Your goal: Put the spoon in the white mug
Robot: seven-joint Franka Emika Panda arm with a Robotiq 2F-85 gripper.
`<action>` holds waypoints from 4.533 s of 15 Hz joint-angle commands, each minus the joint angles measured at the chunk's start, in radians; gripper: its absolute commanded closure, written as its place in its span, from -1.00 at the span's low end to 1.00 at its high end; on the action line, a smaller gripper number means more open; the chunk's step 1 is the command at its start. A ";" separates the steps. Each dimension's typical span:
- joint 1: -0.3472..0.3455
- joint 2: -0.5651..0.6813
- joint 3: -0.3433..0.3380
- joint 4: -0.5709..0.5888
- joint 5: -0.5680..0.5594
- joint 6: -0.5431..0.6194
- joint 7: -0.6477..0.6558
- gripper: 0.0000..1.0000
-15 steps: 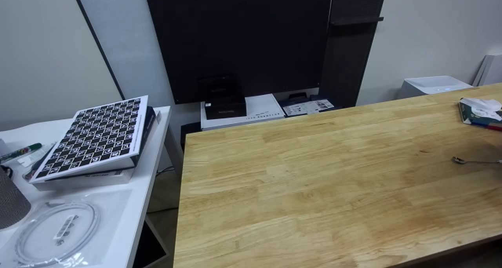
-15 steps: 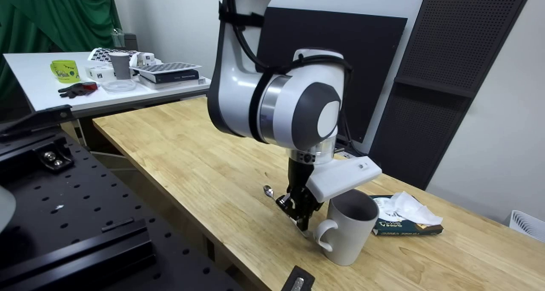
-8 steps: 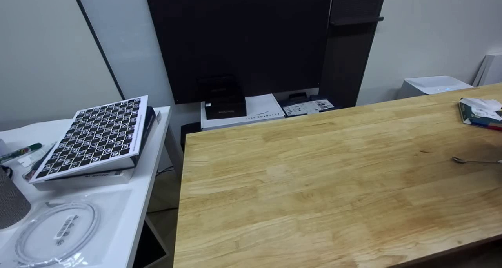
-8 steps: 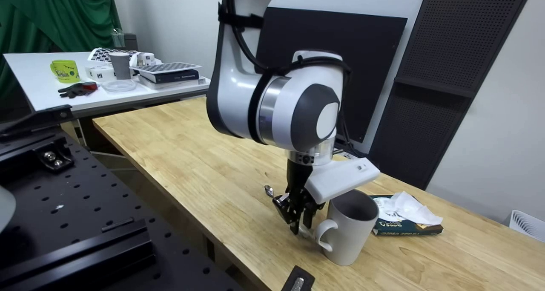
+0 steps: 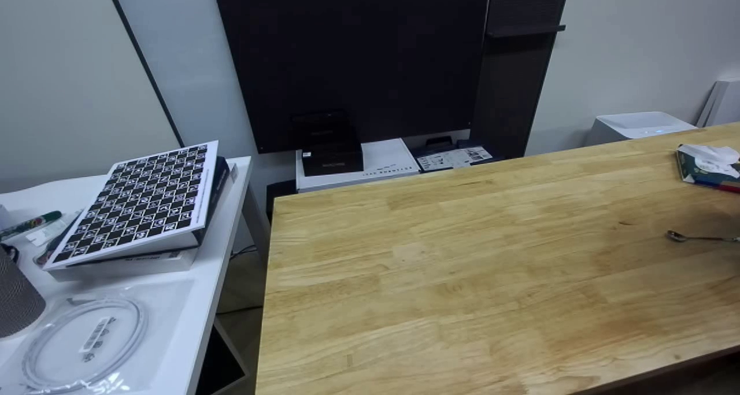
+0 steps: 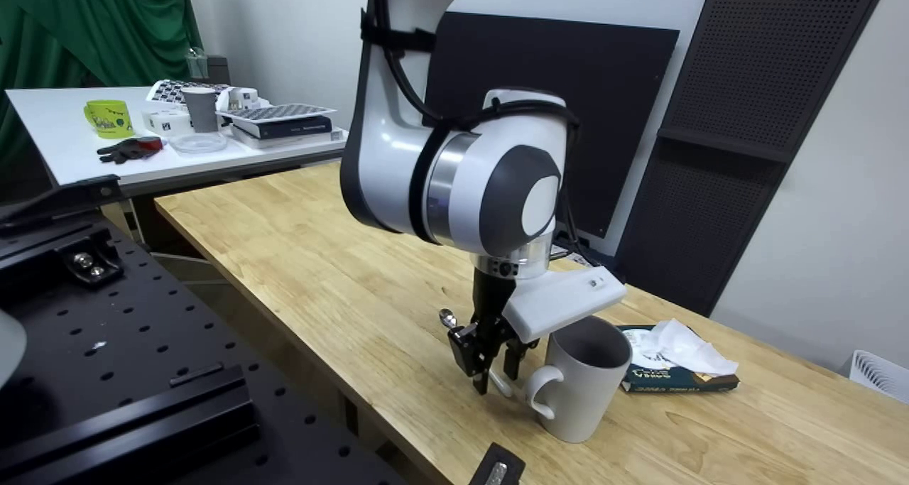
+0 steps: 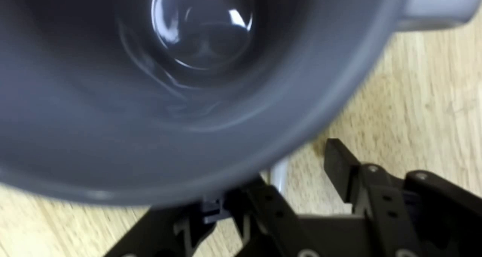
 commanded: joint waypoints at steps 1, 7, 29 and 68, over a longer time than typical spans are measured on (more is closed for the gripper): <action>-0.034 0.057 0.014 0.047 -0.021 0.024 0.012 0.63; -0.036 0.049 0.017 0.046 -0.019 0.011 0.015 0.93; 0.004 -0.365 0.041 -0.250 -0.108 0.056 -0.013 0.93; 1.065 0.082 -0.993 -0.276 0.263 0.107 -0.227 0.93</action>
